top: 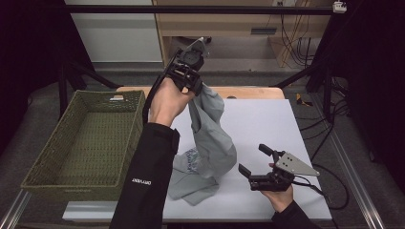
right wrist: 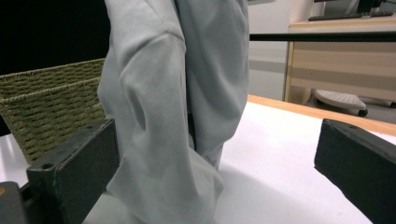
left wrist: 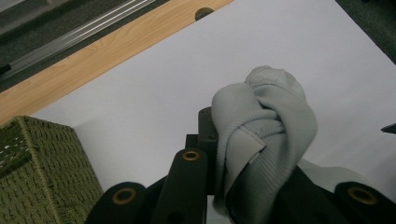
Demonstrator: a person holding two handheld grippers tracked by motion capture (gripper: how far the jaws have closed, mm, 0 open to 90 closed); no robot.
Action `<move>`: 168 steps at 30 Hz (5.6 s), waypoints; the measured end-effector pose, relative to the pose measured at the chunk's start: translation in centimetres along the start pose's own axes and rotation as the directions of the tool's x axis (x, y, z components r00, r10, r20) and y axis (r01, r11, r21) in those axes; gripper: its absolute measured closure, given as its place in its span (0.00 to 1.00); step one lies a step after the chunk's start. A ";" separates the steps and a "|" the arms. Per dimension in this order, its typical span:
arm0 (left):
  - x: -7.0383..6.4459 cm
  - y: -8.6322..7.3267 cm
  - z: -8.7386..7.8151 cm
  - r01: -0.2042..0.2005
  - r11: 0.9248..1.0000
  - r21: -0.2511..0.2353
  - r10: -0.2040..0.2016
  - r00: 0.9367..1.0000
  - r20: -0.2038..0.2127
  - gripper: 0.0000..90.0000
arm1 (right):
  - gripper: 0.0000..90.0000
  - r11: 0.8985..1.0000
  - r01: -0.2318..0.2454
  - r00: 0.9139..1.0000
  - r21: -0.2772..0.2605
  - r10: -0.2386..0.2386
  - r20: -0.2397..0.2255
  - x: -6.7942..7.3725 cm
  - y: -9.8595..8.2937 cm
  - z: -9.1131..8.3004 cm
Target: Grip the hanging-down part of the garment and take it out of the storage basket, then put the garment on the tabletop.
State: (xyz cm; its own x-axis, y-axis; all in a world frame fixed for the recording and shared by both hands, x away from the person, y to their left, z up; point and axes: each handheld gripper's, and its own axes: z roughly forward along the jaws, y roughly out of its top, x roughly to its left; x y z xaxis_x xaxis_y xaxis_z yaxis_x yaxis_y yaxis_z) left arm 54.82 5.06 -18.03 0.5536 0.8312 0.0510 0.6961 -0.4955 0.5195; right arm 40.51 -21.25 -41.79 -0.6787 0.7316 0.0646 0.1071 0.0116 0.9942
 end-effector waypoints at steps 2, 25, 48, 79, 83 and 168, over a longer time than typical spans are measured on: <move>0.0 0.0 0.0 0.000 1.000 -0.002 0.000 1.000 0.001 0.94 | 0.00 1.000 -0.008 1.000 0.000 0.008 -0.001 0.0 -0.3 -0.1; -0.4 0.1 0.5 -0.007 1.000 0.003 0.007 1.000 0.007 0.94 | 0.00 1.000 0.001 1.000 0.017 -0.001 0.013 0.1 -2.1 -0.5; -0.9 0.6 0.4 -0.019 1.000 0.005 0.019 1.000 0.013 0.94 | 0.00 1.000 0.002 1.000 0.020 -0.002 0.009 -0.1 -2.2 -0.4; -3.1 1.3 3.1 -0.039 0.999 -0.023 0.040 0.998 0.052 0.94 | 0.00 0.999 -0.026 1.000 0.034 0.026 0.003 0.0 -2.2 -0.6; -3.4 1.1 3.9 -0.046 0.999 -0.012 0.047 0.997 0.054 0.94 | 0.00 0.999 -0.031 1.000 0.034 0.031 0.001 0.1 -2.3 -0.6; -1.6 -18.9 8.4 0.022 0.746 -0.666 0.075 0.990 0.117 0.04 | 0.00 0.999 -0.024 1.000 0.029 0.024 -0.003 -0.5 -2.2 -0.9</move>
State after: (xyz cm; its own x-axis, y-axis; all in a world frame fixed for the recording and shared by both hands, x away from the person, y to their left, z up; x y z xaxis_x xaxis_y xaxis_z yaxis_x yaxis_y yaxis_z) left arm 44.68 10.98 -35.12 0.6540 0.7564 -0.0099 0.2267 -0.1834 0.9565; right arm 39.95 -22.24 -43.89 -0.6779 0.7297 0.0890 0.1447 0.0137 0.9894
